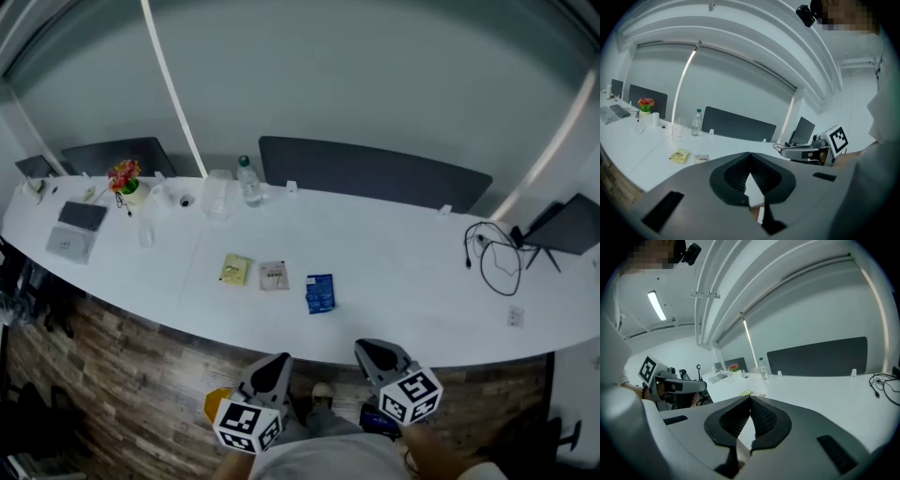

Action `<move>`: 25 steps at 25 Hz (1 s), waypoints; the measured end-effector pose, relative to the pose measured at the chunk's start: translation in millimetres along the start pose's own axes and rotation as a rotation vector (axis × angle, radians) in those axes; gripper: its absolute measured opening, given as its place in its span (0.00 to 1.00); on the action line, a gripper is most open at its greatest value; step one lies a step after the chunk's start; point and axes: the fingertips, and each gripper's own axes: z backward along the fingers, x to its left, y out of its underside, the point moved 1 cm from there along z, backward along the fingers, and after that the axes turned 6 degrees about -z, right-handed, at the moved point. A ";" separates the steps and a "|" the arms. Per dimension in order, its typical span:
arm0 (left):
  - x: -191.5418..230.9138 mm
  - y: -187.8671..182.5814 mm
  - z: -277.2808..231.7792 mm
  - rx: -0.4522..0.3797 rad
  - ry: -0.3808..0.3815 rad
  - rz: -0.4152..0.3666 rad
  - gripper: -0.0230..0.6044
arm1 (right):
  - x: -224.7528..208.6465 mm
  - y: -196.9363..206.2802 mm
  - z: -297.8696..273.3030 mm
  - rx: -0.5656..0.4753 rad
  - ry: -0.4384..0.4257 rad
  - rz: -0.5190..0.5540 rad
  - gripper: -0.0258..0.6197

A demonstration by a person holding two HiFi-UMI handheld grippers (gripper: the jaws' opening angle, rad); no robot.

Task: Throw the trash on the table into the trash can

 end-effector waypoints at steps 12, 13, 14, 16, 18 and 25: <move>33.9 3.0 -30.5 0.071 0.070 -0.021 0.04 | -15.9 4.4 -39.4 0.024 0.100 -0.050 0.09; 36.2 3.9 -34.7 0.075 0.071 -0.022 0.04 | -19.5 6.2 -43.7 0.029 0.108 -0.054 0.09; 38.1 4.8 -38.4 0.080 0.072 -0.024 0.04 | -22.8 8.3 -47.9 0.036 0.113 -0.056 0.09; 40.8 6.4 -44.7 0.088 0.074 -0.027 0.04 | -28.8 13.4 -56.0 0.059 0.119 -0.053 0.09; 44.2 7.6 -50.6 0.091 0.076 -0.029 0.04 | -36.8 19.1 -64.2 0.075 0.129 -0.056 0.09; 59.0 20.6 -69.0 0.102 0.080 -0.021 0.04 | -68.4 45.4 -93.8 0.135 0.178 -0.073 0.09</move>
